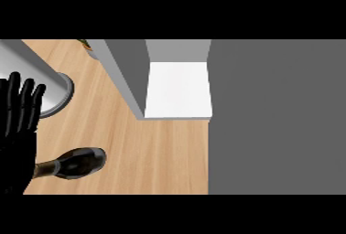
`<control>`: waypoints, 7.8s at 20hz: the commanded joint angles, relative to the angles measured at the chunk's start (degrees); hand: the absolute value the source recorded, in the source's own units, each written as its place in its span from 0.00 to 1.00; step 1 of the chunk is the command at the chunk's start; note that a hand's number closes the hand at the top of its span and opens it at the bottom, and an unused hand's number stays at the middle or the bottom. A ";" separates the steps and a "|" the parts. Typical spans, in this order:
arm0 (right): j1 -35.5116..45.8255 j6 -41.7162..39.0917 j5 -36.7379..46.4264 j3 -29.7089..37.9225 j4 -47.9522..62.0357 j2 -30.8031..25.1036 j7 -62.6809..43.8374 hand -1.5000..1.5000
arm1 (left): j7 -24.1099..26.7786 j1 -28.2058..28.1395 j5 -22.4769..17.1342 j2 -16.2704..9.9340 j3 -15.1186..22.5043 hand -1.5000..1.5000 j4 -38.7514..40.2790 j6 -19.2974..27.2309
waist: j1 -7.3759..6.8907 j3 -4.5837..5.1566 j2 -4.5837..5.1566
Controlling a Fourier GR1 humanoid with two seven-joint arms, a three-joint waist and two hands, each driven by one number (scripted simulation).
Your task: Pick up the wine, place it into the cabinet and close the cabinet
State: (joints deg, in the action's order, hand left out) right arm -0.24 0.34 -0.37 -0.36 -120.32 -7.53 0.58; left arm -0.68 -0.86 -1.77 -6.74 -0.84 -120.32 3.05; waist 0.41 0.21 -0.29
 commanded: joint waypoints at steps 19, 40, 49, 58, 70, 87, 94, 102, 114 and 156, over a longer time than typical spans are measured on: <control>1.91 -1.61 -10.81 -3.05 -24.10 -3.54 -28.78 0.00 | 13.79 -41.00 -29.42 0.31 -7.54 0.00 -20.47 -24.19 | -1.47 -0.16 0.16; 16.64 4.95 -8.52 -2.92 -28.82 -4.86 -48.14 0.00 | 3.62 -37.56 -26.78 2.38 -5.64 0.00 -23.16 -16.56 | -0.24 -0.23 0.12; 27.72 7.93 -10.05 1.23 -27.65 -6.84 -57.57 0.00 | 6.86 -29.32 -27.47 2.03 -11.67 0.00 -12.60 -15.66 | -0.40 -0.14 0.06; 29.84 9.26 -6.57 -1.58 -29.43 -6.28 -62.23 0.00 | 6.63 -28.74 -22.88 4.32 -10.76 0.00 -9.27 -16.41 | -0.42 -0.16 0.06; 31.57 8.04 -11.11 3.17 -30.10 -7.81 -63.48 0.00 | 18.05 -24.16 -14.85 6.29 -11.89 0.00 10.82 -19.18 | -0.07 -0.18 0.09; 30.45 8.28 -8.24 -0.86 -27.70 -6.10 -59.79 0.00 | 31.71 -14.57 -8.87 3.75 -15.39 0.00 37.90 -22.83 | -0.17 -0.18 0.22; 32.50 10.26 -6.74 -2.51 -29.91 -6.13 -63.58 0.00 | 37.13 -5.88 -7.40 0.43 -18.21 0.00 52.90 -22.82 | 0.22 -0.13 0.16; 31.71 8.79 -10.81 2.41 -31.44 -7.97 -64.31 0.00 | 42.26 -1.53 -8.09 -0.11 -18.76 0.00 65.50 -26.21 | 0.58 -0.15 0.17; 38.45 10.73 -10.79 2.77 -28.39 -9.35 -68.16 0.00 | 47.55 4.96 -6.73 -1.90 -17.45 0.00 73.88 -26.06 | 0.11 -0.16 0.04; 34.30 8.83 -11.10 3.61 -23.29 -8.66 -61.48 0.00 | 25.56 7.40 -8.14 6.73 14.94 1.00 35.77 0.64 | -0.62 -0.24 -0.06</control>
State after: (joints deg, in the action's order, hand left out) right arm 35.14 9.56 -6.50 2.22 -141.09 -16.26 -58.20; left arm 31.17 8.86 -7.99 -0.10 9.23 -75.51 1.13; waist 0.02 -0.04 -0.38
